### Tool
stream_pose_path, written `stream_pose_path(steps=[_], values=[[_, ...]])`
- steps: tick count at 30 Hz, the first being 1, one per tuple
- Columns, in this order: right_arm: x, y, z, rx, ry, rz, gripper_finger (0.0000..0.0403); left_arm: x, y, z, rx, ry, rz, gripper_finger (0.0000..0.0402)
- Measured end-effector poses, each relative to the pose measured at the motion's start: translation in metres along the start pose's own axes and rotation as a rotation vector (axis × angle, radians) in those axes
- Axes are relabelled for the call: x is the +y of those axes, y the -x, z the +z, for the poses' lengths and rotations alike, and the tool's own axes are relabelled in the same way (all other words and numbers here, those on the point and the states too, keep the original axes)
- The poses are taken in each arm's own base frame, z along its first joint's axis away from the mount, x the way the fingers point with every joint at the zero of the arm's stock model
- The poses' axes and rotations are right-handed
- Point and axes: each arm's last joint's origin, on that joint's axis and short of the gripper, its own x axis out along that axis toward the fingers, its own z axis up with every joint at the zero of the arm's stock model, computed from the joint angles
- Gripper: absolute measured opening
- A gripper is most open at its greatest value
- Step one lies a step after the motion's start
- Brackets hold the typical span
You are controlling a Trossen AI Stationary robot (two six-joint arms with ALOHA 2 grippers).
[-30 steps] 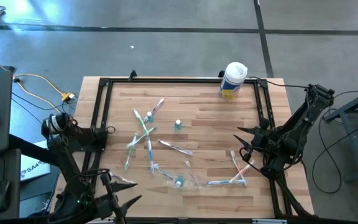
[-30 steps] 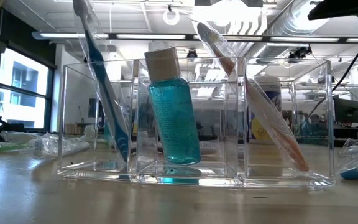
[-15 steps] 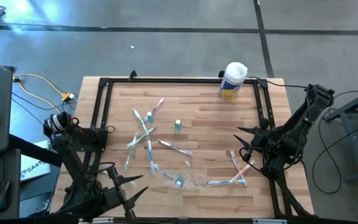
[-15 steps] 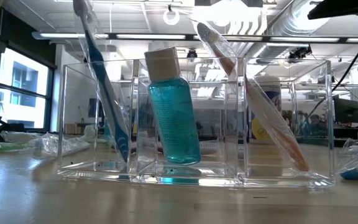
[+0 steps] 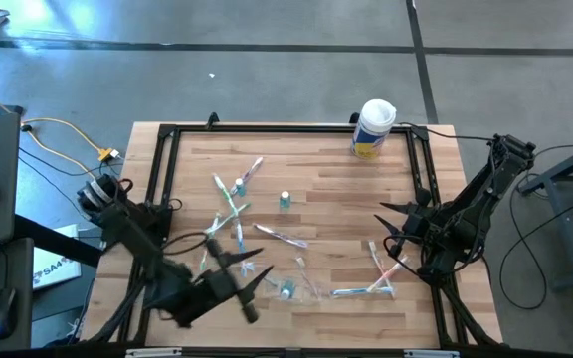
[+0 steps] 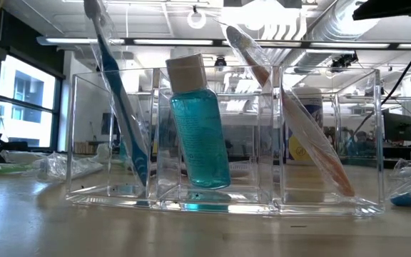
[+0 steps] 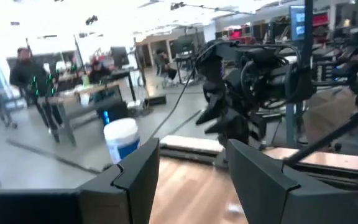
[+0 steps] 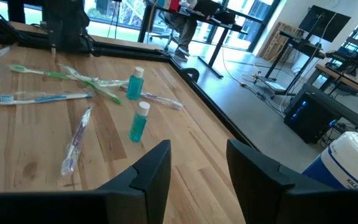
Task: Pick & Place toothbrushing station
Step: Put the purple toothbrush into the transparent organizer
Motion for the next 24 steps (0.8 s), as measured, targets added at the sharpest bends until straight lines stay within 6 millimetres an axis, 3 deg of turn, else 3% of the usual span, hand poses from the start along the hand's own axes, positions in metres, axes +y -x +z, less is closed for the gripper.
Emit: stream_pose_path(steps=[4, 9, 14, 19, 24], values=[[0.0, 0.0, 0.0, 0.004, 0.0, 0.003, 0.0149, -0.002, -0.016, 0.018, 0.008, -0.11, -0.011, 0.0187], [0.0, 0.0, 0.0, 0.006, 0.0, 0.004, 0.0149, -0.007, -0.027, 0.041, 0.022, -0.224, -0.28, 0.0187], [0.001, 0.0, -0.001, 0.029, 0.0, 0.019, 0.0149, 0.013, -0.042, 0.059, 0.245, -0.151, -0.435, 0.0187], [0.001, 0.0, -0.001, 0.044, 0.0, 0.03, 0.0149, 0.044, -0.047, 0.047, 0.68, -0.022, -0.486, 0.0187], [0.001, 0.0, -0.001, 0.045, 0.0, 0.031, 0.0149, 0.051, -0.036, 0.026, 1.011, 0.057, -0.451, 0.0187]])
